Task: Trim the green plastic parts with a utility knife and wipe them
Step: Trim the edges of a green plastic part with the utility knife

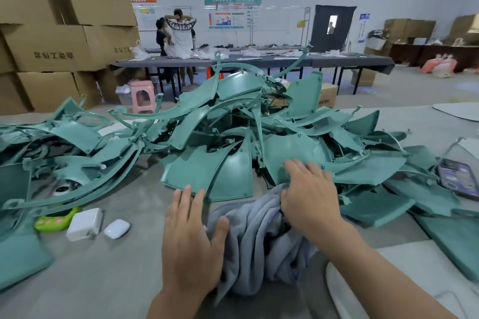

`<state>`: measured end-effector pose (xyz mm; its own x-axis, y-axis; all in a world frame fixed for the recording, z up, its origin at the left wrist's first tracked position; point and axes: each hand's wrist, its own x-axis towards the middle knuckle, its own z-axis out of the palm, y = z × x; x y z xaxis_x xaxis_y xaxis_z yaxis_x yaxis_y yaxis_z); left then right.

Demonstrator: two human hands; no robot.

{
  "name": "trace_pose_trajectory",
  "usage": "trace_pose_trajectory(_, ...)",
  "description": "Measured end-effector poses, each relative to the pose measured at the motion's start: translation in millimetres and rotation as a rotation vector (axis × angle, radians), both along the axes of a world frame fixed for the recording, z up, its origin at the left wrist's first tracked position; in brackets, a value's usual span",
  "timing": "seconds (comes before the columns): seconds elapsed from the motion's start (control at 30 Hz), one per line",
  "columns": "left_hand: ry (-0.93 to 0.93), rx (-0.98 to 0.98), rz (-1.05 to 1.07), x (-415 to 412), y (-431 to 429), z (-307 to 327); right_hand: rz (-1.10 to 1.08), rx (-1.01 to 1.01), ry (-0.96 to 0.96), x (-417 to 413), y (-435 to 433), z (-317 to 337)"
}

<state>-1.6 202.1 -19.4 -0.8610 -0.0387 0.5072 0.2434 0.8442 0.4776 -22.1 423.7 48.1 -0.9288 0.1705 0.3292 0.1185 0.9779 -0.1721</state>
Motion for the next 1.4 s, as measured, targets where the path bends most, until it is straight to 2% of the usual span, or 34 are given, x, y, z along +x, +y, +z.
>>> trace_pose_trajectory(0.03,0.009,0.002,0.007,0,-2,-1,0.0,0.027,0.092,-4,2,2)
trace_pose_trajectory(0.1,0.009,0.001,0.014,0,-3,-2,-0.062,-0.032,0.145,-13,10,11)
trace_pose_trajectory(0.2,-0.013,0.029,0.02,2,-2,0,-0.153,-0.235,0.025,-28,21,22)
trace_pose_trajectory(0.23,-0.025,0.043,0.025,2,-1,0,-0.162,-0.244,-0.019,-32,20,23)
trace_pose_trajectory(0.33,-0.058,0.068,0.027,2,-1,1,-0.174,-0.118,-0.064,-38,16,23)
trace_pose_trajectory(0.47,-0.107,0.095,0.011,4,1,3,-0.18,-0.161,0.044,-39,28,39)
trace_pose_trajectory(0.6,-0.125,0.094,-0.017,5,4,3,-0.097,-0.091,0.011,-31,35,49)
trace_pose_trajectory(0.67,-0.127,0.111,-0.027,6,6,4,-0.038,-0.244,0.039,-25,41,61)
trace_pose_trajectory(0.83,-0.111,0.173,-0.054,11,7,9,0.212,-0.537,0.256,-2,48,111)
trace_pose_trajectory(0.9,-0.086,0.204,-0.103,12,8,13,0.284,-0.735,0.342,11,40,131)
trace_pose_trajectory(0.97,-0.062,0.248,-0.153,14,10,16,0.393,-1.02,0.386,27,23,143)
trace_pose_trajectory(1.03,-0.057,0.35,-0.192,16,10,17,0.486,-1.285,0.322,38,-3,140)
trace_pose_trajectory(1.1,-0.128,0.565,-0.263,18,12,21,0.478,-1.433,0.198,39,-32,125)
trace_pose_trajectory(1.23,-0.269,1.383,-0.56,16,16,30,0.204,-1.571,0.124,23,-73,75)
trace_pose_trajectory(1.27,-0.329,1.533,-0.594,17,14,33,0.147,-1.601,0.092,20,-79,63)
trace_pose_trajectory(1.33,-0.456,1.658,-0.548,18,14,37,0.108,-1.598,0.004,18,-84,41)
trace_pose_trajectory(1.4,-0.575,1.701,-0.355,18,14,39,0.193,-1.51,-0.071,21,-82,25)
